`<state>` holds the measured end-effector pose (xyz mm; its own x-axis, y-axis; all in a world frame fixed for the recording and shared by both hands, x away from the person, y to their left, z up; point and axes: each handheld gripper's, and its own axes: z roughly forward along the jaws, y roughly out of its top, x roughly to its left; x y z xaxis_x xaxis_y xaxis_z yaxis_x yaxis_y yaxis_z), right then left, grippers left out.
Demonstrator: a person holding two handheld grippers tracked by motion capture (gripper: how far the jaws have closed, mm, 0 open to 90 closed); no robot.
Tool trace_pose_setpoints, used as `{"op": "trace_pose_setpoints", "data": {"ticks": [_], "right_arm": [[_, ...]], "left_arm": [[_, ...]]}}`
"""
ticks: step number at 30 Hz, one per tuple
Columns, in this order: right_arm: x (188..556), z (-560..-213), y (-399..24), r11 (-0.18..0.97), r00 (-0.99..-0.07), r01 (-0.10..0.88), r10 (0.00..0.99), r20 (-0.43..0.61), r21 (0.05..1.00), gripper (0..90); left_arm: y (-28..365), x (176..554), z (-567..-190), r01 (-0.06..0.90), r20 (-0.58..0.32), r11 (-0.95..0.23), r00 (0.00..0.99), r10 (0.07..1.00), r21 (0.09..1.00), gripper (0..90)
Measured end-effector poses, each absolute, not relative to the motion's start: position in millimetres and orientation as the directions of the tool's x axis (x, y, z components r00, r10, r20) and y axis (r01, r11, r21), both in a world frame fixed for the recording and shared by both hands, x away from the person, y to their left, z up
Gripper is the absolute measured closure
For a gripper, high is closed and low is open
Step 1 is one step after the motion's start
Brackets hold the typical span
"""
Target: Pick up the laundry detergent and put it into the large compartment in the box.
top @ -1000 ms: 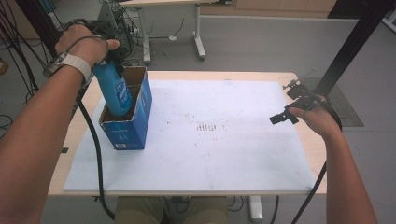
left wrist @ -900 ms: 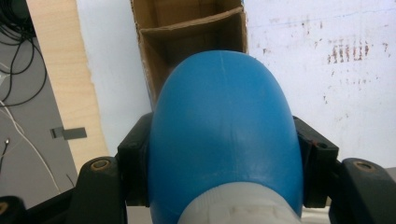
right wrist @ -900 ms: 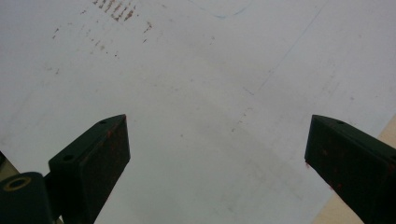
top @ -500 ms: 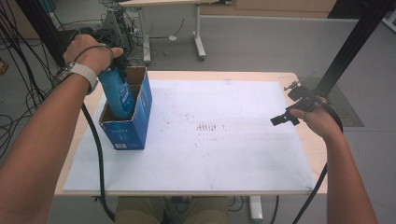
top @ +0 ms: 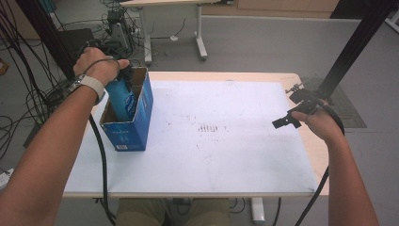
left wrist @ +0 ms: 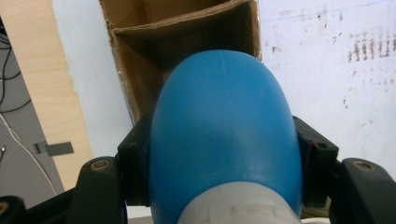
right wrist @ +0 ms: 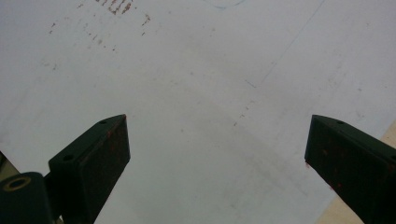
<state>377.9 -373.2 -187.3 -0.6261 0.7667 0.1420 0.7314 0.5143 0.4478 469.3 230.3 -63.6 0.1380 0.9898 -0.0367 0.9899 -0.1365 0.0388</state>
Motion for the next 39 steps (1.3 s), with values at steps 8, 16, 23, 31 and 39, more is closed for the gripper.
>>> {"op": "trace_pose_setpoints", "data": {"ticks": [8,16,23,31,39], "right_arm": [[375.6,-186.9,-375.5,0.507,-0.618,0.737,0.774,0.141,0.446,6.5],[374.6,-189.9,-378.0,0.502,-0.611,0.744,0.778,0.146,0.442,6.5],[375.9,-190.6,-376.8,0.503,-0.612,0.745,0.777,0.148,0.438,6.5],[376.1,-191.9,-377.2,0.501,-0.609,0.748,0.779,0.149,0.435,6.5],[376.2,-193.7,-376.5,0.5,-0.608,0.749,0.779,0.153,0.435,6.5]], "left_arm": [[230.3,469.8,-73.0,0.99,-0.038,-0.136,0.137,0.99,0.048,37.3],[231.3,470.7,-82.4,0.99,-0.032,-0.136,0.138,0.99,0.048,37.3],[232.3,471.9,-89.6,0.989,-0.033,-0.139,0.14,0.99,0.046,37.4],[234.4,471.2,-100.5,0.989,-0.031,-0.136,0.138,0.99,0.051,37.4],[233.9,472.3,-109.6,0.989,-0.029,-0.138,0.14,0.99,0.044,37.4]]}}
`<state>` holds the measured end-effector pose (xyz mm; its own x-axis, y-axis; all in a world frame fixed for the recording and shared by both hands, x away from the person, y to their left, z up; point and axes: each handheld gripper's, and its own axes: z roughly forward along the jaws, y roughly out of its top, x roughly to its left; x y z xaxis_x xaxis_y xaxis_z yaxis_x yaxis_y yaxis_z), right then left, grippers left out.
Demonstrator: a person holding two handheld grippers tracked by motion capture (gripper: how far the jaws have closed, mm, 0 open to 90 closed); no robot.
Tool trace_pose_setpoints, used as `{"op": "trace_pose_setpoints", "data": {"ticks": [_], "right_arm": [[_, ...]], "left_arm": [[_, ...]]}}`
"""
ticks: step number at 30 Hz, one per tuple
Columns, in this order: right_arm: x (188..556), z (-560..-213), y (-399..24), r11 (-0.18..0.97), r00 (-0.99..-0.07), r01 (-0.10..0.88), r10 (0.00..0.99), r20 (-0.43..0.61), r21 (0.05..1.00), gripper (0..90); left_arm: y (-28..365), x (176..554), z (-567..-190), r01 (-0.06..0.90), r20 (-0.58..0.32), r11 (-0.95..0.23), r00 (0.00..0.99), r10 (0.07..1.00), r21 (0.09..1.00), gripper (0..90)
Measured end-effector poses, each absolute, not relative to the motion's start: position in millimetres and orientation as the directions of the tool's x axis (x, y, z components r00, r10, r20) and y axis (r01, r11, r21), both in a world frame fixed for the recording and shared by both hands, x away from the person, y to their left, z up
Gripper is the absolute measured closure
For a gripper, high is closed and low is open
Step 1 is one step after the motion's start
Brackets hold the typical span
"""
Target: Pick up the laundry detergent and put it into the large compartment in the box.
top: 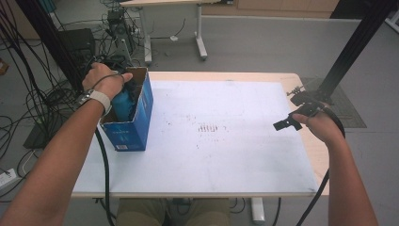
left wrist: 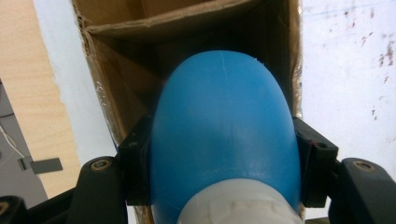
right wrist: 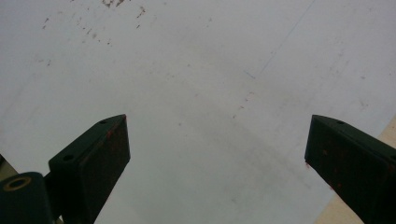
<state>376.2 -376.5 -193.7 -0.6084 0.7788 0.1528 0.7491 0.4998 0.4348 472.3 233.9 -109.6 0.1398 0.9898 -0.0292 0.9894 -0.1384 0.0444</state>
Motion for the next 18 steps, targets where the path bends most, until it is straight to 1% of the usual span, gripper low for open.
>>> {"op": "trace_pose_setpoints", "data": {"ticks": [7,14,18], "right_arm": [[375.2,-195.3,-378.5,0.496,-0.603,0.754,0.782,0.154,0.431,6.5],[374.6,-197.3,-379.1,0.494,-0.602,0.756,0.783,0.158,0.431,6.5],[374.0,-197.4,-380.0,0.493,-0.601,0.756,0.784,0.158,0.431,6.5]], "left_arm": [[230.5,473.7,-118.9,0.989,-0.012,-0.146,0.147,0.989,0.036,37.4],[230.1,475.4,-128.0,0.988,-0.023,-0.149,0.15,0.988,0.026,37.5],[228.6,474.9,-133.4,0.987,-0.011,-0.16,0.16,0.987,0.029,37.5]]}}
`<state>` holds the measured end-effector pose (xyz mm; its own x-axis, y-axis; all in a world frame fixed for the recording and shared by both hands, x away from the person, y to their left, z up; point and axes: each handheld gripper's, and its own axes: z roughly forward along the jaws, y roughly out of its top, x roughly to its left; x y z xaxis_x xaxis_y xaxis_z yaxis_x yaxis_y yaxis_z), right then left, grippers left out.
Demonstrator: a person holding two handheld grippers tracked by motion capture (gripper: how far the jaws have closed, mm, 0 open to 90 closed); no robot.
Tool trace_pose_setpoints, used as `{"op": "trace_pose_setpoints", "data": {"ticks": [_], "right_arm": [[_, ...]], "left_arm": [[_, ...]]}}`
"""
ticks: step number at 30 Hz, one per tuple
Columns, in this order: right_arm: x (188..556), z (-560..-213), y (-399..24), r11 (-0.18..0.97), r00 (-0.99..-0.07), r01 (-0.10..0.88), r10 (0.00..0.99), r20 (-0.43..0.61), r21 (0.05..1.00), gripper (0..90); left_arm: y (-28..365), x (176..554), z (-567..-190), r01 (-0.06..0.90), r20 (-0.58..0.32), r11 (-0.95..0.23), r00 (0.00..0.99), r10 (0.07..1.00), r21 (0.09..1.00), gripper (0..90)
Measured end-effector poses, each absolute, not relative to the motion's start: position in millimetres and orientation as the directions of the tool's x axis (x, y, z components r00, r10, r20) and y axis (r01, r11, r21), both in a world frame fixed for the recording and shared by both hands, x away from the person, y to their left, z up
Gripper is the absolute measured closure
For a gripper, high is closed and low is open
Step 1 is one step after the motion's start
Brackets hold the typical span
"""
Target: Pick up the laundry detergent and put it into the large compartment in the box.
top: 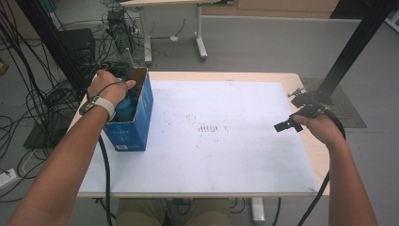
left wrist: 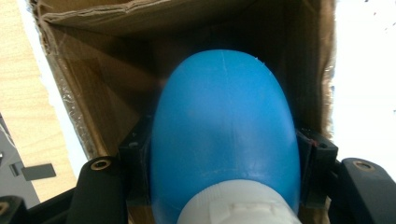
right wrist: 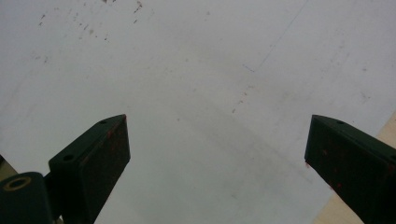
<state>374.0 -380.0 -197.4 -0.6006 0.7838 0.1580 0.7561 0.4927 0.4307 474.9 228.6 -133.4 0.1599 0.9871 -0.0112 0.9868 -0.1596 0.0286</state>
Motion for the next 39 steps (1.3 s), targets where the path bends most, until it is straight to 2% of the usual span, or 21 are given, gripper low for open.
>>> {"op": "trace_pose_setpoints", "data": {"ticks": [8,39], "right_arm": [[373.8,-199.3,-380.6,0.488,-0.597,0.76,0.786,0.163,0.429,6.5],[371.3,-198.1,-381.4,0.487,-0.593,0.762,0.789,0.16,0.427,6.5]], "left_arm": [[229.7,475.7,-144.1,0.987,-0.015,-0.158,0.158,0.987,0.019,37.5],[233.2,475.9,-144.6,0.987,-0.024,-0.159,0.159,0.987,0.019,37.4]]}}
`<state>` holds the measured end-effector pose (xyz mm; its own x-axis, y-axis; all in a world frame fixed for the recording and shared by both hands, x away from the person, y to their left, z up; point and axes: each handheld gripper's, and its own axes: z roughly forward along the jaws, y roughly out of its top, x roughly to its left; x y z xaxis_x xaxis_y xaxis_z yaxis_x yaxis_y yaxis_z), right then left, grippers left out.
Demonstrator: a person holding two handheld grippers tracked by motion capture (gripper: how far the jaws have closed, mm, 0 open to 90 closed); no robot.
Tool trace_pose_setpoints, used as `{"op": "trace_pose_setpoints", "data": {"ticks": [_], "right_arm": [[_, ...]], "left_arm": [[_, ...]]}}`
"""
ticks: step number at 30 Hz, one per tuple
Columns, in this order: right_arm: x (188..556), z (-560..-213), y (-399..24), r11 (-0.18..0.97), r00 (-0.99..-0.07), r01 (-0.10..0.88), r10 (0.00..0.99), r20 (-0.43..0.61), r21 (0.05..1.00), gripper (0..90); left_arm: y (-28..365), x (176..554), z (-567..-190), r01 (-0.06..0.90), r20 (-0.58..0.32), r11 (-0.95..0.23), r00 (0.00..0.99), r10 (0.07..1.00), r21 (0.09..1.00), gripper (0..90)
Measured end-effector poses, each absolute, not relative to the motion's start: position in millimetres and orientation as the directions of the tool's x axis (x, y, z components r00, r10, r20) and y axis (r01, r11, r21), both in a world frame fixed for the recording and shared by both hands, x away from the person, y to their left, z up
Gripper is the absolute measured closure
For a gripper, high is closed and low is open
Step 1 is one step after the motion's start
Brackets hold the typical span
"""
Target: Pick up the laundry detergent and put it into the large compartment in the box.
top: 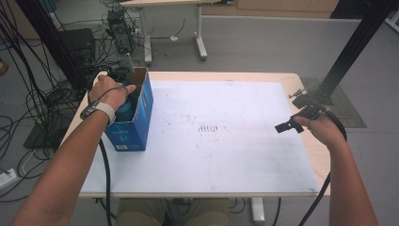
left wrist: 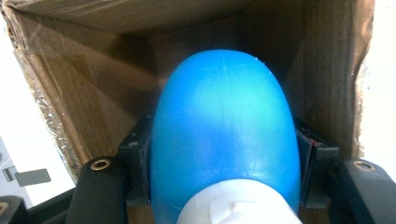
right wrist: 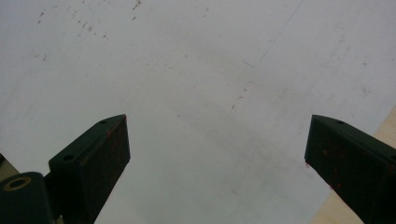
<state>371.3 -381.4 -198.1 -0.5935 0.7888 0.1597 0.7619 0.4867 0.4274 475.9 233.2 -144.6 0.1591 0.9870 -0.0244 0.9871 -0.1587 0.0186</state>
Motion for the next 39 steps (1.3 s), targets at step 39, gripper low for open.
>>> {"op": "trace_pose_setpoints", "data": {"ticks": [39], "right_arm": [[371.6,-195.4,-379.5,0.489,-0.595,0.76,0.789,0.156,0.428,6.5]], "left_arm": [[235.1,473.6,-144.7,0.987,-0.028,-0.159,0.16,0.987,0.027,37.3]]}}
